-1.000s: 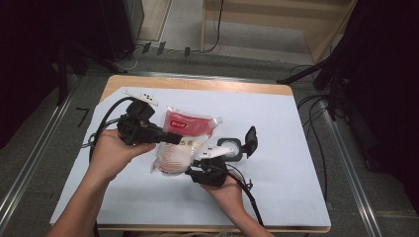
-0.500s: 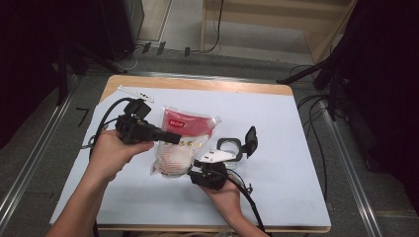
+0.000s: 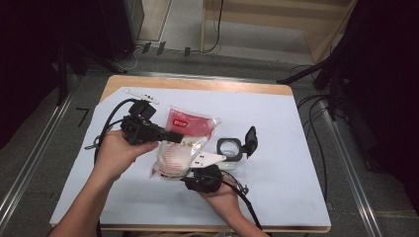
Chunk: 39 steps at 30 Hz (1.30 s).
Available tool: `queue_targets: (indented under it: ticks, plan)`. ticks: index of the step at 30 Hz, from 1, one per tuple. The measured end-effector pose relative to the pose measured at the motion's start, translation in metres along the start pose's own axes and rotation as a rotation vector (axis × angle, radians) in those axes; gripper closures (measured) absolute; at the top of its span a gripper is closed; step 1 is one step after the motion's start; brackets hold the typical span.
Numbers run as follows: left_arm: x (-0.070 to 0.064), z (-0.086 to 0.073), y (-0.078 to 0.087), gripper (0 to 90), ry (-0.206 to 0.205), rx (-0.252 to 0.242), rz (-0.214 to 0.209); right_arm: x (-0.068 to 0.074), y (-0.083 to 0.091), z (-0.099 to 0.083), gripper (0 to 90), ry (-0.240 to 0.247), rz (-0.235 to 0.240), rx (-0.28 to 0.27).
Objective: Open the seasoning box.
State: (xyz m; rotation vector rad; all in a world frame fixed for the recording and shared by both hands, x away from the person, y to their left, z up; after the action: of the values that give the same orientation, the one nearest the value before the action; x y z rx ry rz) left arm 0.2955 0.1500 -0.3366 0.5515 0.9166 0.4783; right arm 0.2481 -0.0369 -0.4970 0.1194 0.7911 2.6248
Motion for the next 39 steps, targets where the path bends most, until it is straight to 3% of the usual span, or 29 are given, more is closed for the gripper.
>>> queue_targets:
  ticks: [4, 10, 13, 15, 18, 19, 20, 23, 32, 39]
  plan:
    - [0.002, 0.0, -0.007, 89.0, 0.005, -0.007, 0.036, -0.004, 0.0, 0.0, 58.3, -0.015, 0.009, 0.022]
    - [0.002, 0.002, -0.021, 88.0, -0.027, 0.001, 0.067, 0.012, -0.002, 0.004, 55.3, 0.124, -0.022, 0.037]
    - [0.001, 0.003, -0.025, 87.9, -0.055, -0.008, 0.07, 0.014, -0.003, 0.007, 55.1, 0.098, -0.009, 0.047]
    - [0.001, 0.003, -0.026, 87.1, -0.088, -0.02, 0.071, 0.013, -0.002, 0.007, 55.1, 0.09, -0.013, 0.048]
    - [0.0, 0.003, -0.027, 83.0, -0.176, -0.026, 0.067, 0.012, 0.001, 0.009, 55.4, 0.078, 0.012, 0.043]
    - [0.0, 0.003, -0.027, 83.1, -0.176, -0.026, 0.067, 0.012, 0.001, 0.009, 55.4, 0.078, 0.012, 0.043]
    - [0.001, 0.003, -0.027, 83.1, -0.213, -0.045, 0.068, 0.011, 0.002, 0.01, 55.5, 0.077, 0.018, 0.041]
    - [0.002, 0.002, -0.03, 80.2, -0.246, -0.063, 0.051, 0.012, 0.005, 0.016, 55.8, 0.057, 0.061, 0.03]
    - [0.009, 0.002, -0.047, 76.0, -0.19, -0.091, -0.032, 0.019, 0.011, 0.022, 59.8, 0.064, 0.08, -0.003]
    - [0.008, 0.003, -0.051, 78.1, -0.195, -0.054, -0.032, 0.018, 0.011, 0.019, 60.7, 0.066, 0.073, 0.014]
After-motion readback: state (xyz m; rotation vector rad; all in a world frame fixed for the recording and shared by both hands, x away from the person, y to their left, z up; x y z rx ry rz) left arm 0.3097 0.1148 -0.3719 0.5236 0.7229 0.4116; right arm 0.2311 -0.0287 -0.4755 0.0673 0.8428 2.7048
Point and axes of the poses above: each handheld gripper's, and its own axes: y roughly backward along the jaws, z roughly out of its top, x roughly to its left, the point moved 1 cm from there along -y, roughly forward along the jaws, and after that the axes turned 13 degrees about y, right-handed, at the moved point
